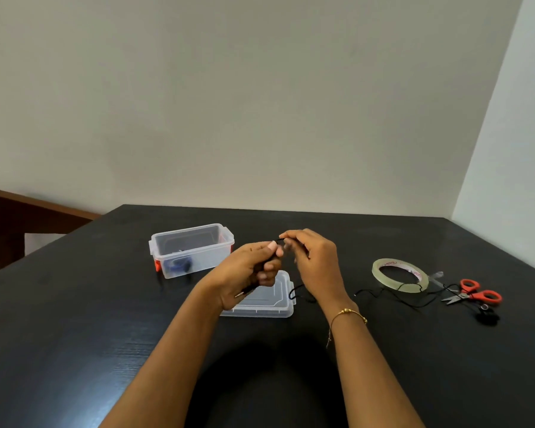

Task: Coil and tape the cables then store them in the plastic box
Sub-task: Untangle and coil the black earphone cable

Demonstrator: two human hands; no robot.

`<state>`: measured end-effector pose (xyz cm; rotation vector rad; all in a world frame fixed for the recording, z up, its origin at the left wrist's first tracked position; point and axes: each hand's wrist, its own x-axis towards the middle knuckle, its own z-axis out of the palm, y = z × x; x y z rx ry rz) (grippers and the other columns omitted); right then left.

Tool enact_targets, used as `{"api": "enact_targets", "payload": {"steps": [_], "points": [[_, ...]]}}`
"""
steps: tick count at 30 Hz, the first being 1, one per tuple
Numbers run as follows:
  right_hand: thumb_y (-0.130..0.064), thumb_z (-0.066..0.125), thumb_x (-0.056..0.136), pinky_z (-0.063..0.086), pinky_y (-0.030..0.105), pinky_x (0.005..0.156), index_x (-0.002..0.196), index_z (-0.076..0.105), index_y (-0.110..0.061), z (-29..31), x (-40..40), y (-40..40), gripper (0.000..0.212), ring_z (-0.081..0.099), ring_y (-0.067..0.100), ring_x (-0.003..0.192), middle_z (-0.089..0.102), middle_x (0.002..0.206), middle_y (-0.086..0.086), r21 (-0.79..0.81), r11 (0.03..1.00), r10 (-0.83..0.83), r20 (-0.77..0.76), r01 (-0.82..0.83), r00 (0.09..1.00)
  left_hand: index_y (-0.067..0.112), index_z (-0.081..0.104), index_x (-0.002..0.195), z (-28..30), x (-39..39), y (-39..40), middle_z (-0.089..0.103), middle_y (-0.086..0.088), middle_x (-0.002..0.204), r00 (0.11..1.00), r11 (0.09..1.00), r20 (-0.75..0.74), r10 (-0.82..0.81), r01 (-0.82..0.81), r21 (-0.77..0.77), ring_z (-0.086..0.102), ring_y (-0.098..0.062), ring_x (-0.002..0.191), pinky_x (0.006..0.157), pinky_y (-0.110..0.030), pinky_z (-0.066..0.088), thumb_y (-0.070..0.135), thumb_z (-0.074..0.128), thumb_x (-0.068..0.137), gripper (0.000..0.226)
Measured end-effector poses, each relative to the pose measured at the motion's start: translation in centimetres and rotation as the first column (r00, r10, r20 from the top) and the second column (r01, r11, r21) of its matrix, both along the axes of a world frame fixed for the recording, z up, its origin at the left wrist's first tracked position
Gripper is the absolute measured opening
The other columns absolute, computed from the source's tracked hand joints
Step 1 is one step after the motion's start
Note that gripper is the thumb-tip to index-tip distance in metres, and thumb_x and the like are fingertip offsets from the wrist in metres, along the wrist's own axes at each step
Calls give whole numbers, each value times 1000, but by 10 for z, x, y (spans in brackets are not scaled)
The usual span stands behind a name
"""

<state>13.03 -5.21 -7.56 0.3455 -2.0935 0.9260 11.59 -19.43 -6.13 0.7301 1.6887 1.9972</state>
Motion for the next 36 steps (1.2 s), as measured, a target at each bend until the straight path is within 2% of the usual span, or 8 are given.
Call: {"api": "enact_targets", "payload": {"steps": [8,14,18,20,23,27,32,36], "points": [[-19,45,96,44,15,64,95,63,-8,-4,-2,-10,21,51,3,60,65,77,9,107,988,57,419,-111,906,11,49,71,5,-3,-3,36,5,47,958,874,286,27,-161,458,30,-4,39,39,-16,29,24,31,99,36],[-15,42,97,46,18,61,112,58,-15,-5,1,-17,22,50,6,58,58,75,3,103,974,102,599,-203,794,14,51,75,10,-8,-5,50,5,55,910,654,386,150,-385,651,45,-4,44,45,-15,40,21,30,100,33],[-20,46,95,47,18,63,112,56,-17,-2,3,-23,20,52,6,55,57,71,-1,189,950,61,667,-248,742,10,54,85,10,-10,-3,71,-4,72,864,566,412,291,-502,654,69,-13,69,69,-22,58,18,30,101,29],[-21,47,95,45,18,64,108,59,-13,0,5,-22,19,51,4,54,57,71,-1,265,932,13,656,-246,755,10,53,88,10,-11,-2,69,-9,90,843,599,342,415,-536,595,67,-19,88,85,-27,54,17,27,101,30],[-23,49,94,50,26,73,106,63,-13,2,8,-20,22,58,9,65,63,80,6,326,921,15,516,-213,856,14,54,87,3,-14,-1,62,-8,107,737,685,5,676,-631,364,59,-19,105,99,-30,44,15,28,101,30],[-27,52,92,47,42,86,106,66,-18,0,6,-17,22,64,19,85,70,93,4,361,931,-13,190,-57,982,12,57,86,-12,-18,1,64,-7,94,713,780,-452,536,-623,-58,60,-21,95,91,-33,48,16,33,100,28],[-29,56,89,47,37,87,102,68,-12,-1,6,-4,25,62,17,82,68,91,7,328,945,-67,145,16,987,10,49,66,-9,-11,3,50,-5,60,831,832,-471,295,-466,-300,49,-14,59,59,-18,44,23,39,98,35],[-21,59,88,50,20,76,100,69,-9,0,5,0,19,60,10,78,67,88,6,203,976,32,239,-82,971,11,49,63,-10,-17,-5,45,-3,57,822,767,-511,252,-492,-413,41,-11,56,56,-21,37,32,53,91,35]]}}
